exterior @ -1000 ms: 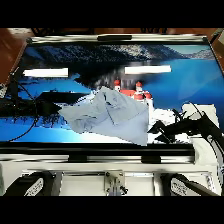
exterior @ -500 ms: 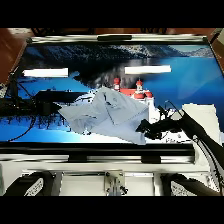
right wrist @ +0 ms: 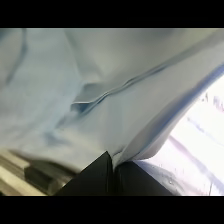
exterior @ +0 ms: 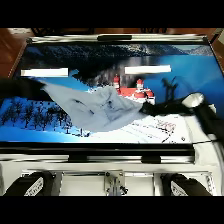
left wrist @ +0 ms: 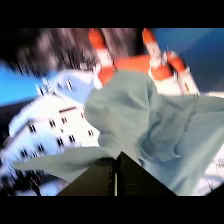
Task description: Fold the shirts.
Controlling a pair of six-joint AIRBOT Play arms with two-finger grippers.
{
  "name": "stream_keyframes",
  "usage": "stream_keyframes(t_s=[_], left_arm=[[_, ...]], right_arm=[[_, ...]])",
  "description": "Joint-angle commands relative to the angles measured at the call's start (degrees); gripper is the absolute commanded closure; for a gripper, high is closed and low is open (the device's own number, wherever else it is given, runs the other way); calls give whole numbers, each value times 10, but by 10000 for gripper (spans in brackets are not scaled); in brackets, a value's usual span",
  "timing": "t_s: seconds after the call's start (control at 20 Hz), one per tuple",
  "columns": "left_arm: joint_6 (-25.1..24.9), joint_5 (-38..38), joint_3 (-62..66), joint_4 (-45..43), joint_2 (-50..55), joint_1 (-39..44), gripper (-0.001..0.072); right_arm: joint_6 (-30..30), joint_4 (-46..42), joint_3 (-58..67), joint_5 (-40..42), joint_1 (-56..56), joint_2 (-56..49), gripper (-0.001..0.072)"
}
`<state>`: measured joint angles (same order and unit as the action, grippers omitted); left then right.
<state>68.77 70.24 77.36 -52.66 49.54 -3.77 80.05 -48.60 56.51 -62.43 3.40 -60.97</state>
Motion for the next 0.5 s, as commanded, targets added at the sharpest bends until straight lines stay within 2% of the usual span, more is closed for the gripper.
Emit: stream_keyframes(t_s=[0.0,0.1,0.15,0.25,0.3,0.45], left_arm=[[-2,-13,230,-5,0,-50,676],[5,-29,354,-5,-4,-95,676],[40,-50,403,-5,-9,-118,676],[151,-108,433,-3,-36,-141,676],[172,-123,426,-3,-56,-141,676],[164,-123,393,-5,-98,-141,676]], right_arm=[[-30,-60,204,70,-55,127,648],[-30,-113,321,166,-77,199,648],[-29,-131,362,201,-82,225,647],[0,-157,415,242,-83,268,648],[24,-164,428,241,-83,285,647],[45,-165,433,196,-83,304,647]])
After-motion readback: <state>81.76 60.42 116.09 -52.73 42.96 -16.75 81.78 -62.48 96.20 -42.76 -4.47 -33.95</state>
